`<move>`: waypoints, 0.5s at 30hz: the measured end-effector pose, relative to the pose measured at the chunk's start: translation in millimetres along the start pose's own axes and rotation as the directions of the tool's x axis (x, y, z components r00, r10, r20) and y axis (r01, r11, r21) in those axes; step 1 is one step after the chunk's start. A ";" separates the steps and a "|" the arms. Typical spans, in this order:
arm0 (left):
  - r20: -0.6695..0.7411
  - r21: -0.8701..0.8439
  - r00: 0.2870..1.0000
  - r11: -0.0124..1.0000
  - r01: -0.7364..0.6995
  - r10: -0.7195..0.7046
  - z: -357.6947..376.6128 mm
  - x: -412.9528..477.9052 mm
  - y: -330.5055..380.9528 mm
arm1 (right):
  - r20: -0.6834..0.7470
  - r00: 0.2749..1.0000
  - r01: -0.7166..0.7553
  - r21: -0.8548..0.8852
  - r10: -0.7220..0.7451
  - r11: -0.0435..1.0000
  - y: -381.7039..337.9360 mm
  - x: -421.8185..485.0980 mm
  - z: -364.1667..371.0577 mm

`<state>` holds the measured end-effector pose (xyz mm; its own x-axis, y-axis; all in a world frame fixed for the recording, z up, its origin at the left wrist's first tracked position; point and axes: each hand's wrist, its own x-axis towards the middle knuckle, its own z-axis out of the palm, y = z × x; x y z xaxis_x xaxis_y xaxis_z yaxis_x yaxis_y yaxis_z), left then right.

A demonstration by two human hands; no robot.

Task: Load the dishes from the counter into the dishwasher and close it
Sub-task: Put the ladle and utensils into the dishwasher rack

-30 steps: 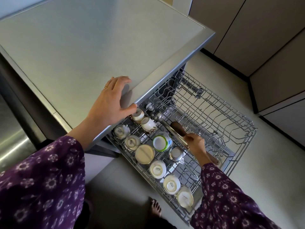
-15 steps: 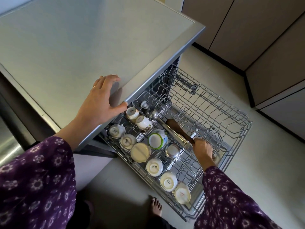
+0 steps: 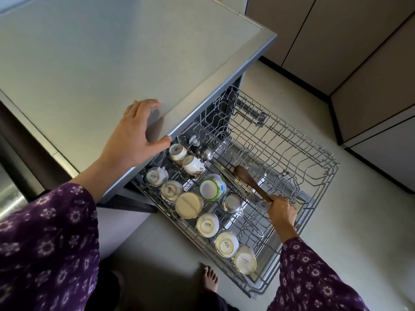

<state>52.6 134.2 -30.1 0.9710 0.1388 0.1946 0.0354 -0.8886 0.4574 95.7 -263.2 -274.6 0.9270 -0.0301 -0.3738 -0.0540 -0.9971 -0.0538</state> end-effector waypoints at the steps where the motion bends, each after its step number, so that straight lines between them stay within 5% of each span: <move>1: 0.000 0.003 1.000 1.000 -0.002 0.002 0.0 -0.1 0.1 | 0.002 1.000 -0.017 0.037 0.017 0.999 1.1 1.3 -0.2; 15: -0.010 0.001 1.000 1.000 0.009 -0.009 0.5 -0.4 1.3 | 0.029 1.000 0.008 0.016 -0.008 1.000 -25.9 13.1 -2.9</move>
<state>52.4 132.8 -30.0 0.9683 0.1509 0.1989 0.0441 -0.8875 0.4586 110.4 -238.0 -275.4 0.9163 -0.0198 -0.3999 -0.0529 -0.9960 -0.0718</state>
